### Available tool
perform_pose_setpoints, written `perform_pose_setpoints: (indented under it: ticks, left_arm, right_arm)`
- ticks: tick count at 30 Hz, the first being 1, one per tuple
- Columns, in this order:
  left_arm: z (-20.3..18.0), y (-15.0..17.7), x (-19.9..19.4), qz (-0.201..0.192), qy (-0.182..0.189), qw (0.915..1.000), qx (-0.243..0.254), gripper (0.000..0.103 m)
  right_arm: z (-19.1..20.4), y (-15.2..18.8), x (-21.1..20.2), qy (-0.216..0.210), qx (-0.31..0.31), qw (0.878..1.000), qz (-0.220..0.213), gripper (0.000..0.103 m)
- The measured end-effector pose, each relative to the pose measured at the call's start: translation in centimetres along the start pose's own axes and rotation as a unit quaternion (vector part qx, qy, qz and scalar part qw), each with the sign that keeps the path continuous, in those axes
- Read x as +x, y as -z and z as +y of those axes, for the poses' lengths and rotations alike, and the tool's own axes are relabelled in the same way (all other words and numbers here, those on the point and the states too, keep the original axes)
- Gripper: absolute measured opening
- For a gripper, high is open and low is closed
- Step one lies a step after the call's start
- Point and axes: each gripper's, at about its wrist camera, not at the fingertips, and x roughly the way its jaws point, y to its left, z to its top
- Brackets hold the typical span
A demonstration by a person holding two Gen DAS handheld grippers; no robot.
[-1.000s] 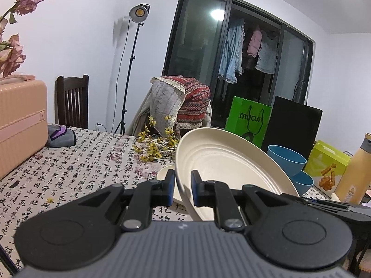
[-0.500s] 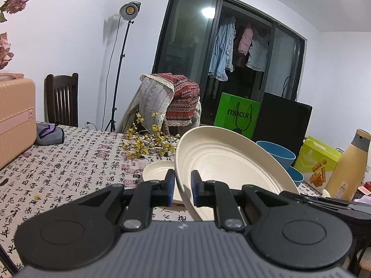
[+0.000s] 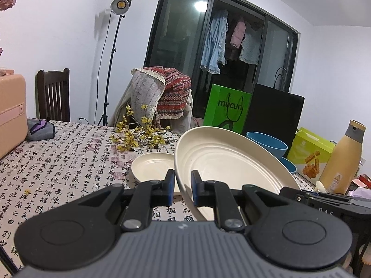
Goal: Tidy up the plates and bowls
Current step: 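Lower the held cream plate with both grippers onto the other cream plate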
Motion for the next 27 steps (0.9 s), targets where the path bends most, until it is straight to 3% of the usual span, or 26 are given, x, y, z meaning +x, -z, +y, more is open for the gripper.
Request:
perform_pose_setpoints:
  ticks: [27]
  left_arm:
    - [-2.4, 2.1, 1.2, 0.028, 0.024, 0.9992, 0.016, 0.015]
  right_arm:
    - [-2.7, 2.4, -1.6, 0.029, 0.021, 0.999, 0.015, 0.017]
